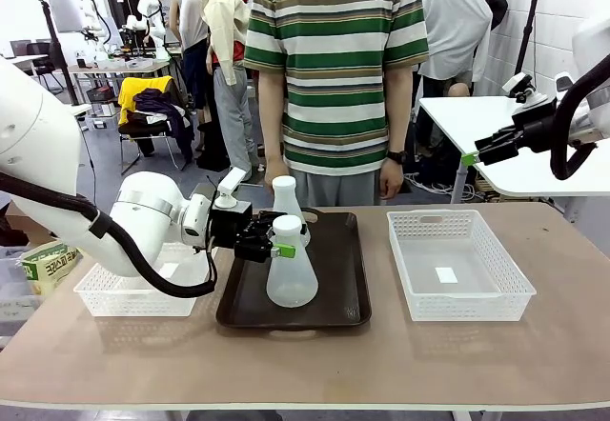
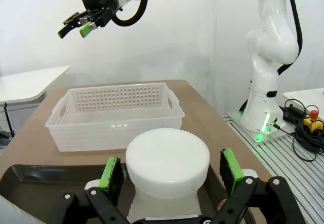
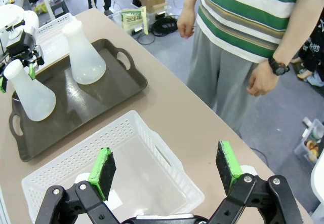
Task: Prepare the laboratory tools.
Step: Place the picked Big flask upright in the Handle tray as directed by the person.
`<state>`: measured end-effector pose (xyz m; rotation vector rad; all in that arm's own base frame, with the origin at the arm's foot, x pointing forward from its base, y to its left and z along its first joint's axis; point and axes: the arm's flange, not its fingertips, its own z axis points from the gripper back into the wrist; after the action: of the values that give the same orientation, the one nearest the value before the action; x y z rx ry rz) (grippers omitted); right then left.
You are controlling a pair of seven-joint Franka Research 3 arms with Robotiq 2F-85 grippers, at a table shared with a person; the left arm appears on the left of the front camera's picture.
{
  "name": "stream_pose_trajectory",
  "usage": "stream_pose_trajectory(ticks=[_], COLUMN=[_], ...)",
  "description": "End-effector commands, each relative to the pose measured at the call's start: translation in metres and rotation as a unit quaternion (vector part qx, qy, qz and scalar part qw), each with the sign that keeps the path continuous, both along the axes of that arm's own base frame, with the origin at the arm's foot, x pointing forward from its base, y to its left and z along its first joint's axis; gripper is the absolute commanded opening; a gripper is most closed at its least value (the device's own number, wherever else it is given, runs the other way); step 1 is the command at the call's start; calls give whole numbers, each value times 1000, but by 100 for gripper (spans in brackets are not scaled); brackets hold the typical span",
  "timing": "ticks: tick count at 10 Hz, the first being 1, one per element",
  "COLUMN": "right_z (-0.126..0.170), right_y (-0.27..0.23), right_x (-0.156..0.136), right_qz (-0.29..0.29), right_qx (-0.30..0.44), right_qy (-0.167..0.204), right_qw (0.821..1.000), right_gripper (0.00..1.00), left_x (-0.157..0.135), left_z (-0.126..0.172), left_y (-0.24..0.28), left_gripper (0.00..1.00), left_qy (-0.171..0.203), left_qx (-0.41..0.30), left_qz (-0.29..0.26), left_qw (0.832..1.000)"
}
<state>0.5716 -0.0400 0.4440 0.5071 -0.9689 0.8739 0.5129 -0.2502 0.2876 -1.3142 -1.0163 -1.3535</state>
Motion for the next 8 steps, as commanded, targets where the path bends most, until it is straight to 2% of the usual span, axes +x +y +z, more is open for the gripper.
stream_pose_trajectory(ticks=[1,8], right_z=[0,0], right_y=[0,0], right_x=[-2,-2], right_qz=[1,1], right_qx=[-4,-4], right_qy=[4,4], right_qw=[1000,1000], right_gripper=[100,100], left_x=[0,0], left_z=[1,1], left_y=[-1,-1], left_gripper=[100,100], left_qy=[0,0], left_qx=[-3,-3], left_qz=[-2,-2], left_qw=[1000,1000])
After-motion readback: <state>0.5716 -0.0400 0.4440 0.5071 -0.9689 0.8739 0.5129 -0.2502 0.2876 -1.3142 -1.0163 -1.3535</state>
